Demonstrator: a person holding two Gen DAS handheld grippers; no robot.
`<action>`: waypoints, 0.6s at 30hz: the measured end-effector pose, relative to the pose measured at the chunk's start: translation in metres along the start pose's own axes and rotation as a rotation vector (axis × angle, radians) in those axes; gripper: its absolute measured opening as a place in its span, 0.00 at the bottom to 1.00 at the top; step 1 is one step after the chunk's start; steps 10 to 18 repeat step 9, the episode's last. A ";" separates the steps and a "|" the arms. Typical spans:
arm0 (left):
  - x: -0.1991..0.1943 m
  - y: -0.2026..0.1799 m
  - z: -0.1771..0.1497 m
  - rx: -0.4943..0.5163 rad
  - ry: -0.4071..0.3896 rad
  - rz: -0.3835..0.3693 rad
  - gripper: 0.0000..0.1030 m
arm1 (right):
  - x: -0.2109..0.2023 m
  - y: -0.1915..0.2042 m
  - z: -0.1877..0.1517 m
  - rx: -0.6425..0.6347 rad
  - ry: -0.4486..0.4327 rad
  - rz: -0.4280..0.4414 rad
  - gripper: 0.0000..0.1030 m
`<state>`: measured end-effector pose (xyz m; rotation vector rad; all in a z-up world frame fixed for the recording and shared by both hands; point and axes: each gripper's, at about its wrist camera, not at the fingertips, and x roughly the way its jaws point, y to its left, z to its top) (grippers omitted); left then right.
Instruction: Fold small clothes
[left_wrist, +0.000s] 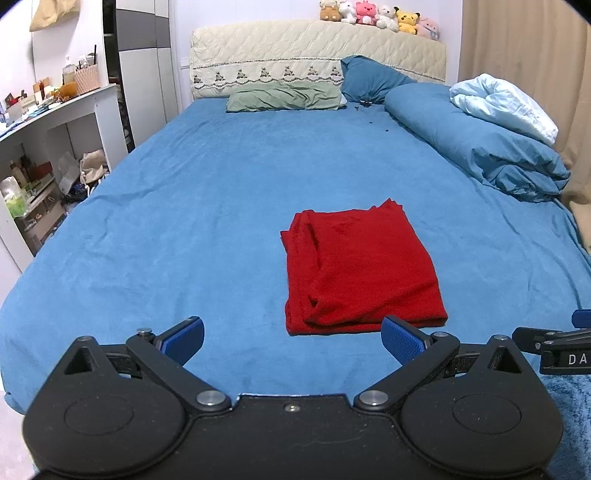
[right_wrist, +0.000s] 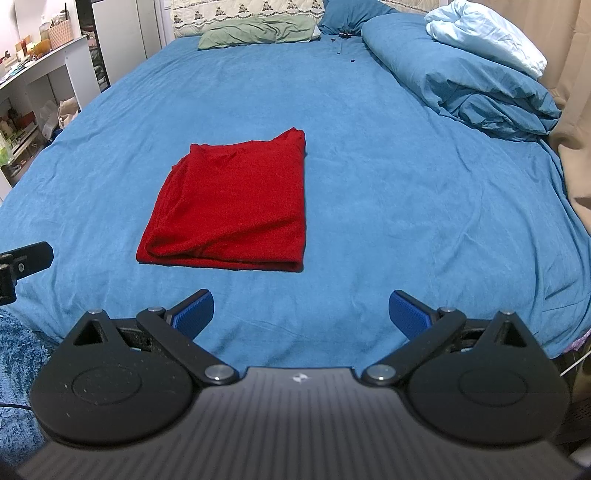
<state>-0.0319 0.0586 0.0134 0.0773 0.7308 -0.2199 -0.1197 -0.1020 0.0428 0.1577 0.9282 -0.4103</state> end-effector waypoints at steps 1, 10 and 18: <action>0.000 0.001 0.000 0.001 0.000 -0.001 1.00 | 0.000 0.000 0.000 0.000 0.000 0.000 1.00; -0.001 0.003 0.000 -0.002 -0.010 0.009 1.00 | 0.000 0.001 0.000 -0.001 -0.001 0.000 1.00; -0.001 0.003 0.000 -0.002 -0.010 0.009 1.00 | 0.000 0.001 0.000 -0.001 -0.001 0.000 1.00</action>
